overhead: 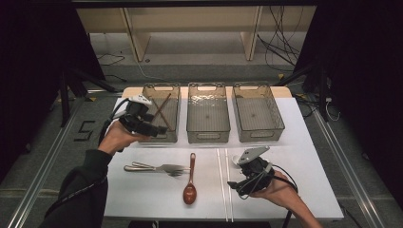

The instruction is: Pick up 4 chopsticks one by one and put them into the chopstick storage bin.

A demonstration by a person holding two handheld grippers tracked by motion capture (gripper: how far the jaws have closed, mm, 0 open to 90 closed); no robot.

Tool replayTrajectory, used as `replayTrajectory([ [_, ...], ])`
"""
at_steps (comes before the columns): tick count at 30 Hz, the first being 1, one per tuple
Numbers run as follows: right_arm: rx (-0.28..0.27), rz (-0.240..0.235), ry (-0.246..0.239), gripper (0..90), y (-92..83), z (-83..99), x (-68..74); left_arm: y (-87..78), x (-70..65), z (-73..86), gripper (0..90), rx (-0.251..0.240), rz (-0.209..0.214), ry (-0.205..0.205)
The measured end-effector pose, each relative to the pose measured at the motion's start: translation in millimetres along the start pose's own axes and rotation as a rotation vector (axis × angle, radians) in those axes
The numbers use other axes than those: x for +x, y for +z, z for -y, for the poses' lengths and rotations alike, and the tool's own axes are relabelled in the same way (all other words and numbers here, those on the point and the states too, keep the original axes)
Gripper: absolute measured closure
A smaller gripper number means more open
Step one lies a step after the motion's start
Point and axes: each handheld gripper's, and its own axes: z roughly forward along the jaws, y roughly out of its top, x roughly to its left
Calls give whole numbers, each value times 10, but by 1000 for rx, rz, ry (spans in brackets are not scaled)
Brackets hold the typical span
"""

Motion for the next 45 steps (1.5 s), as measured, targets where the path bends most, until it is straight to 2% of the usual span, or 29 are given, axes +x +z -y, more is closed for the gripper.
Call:
replayTrajectory([
  [3, 0, 2, -3, 262, 4, 5, 7, -78, -49, 98, 181, -36, 2, -8],
  [8, 1, 6, 6, 260, -2, 7, 7, -158, -168, 270, 164, -38, 7, 8],
  [15, 7, 15, 23, 261, -3, 16, -4, -166, -290, 446, 158, -61, -7, 29],
  [18, 13, 21, 42, 263, 3, 20, -21, -164, -293, 515, 157, -83, -9, 6],
  [22, 38, 25, 73, 267, 43, 21, -26, -146, -322, 605, 157, -86, -13, -15],
  [31, 100, 36, 132, 282, 168, -34, 11, -120, -436, 777, 156, -70, -8, -15],
  [36, 137, 42, 154, 304, 244, -57, 33, -119, -482, 840, 156, -63, -7, -17],
  [45, 226, 57, 164, 340, 415, -85, 45, -149, -560, 902, 156, -60, -12, -16],
])
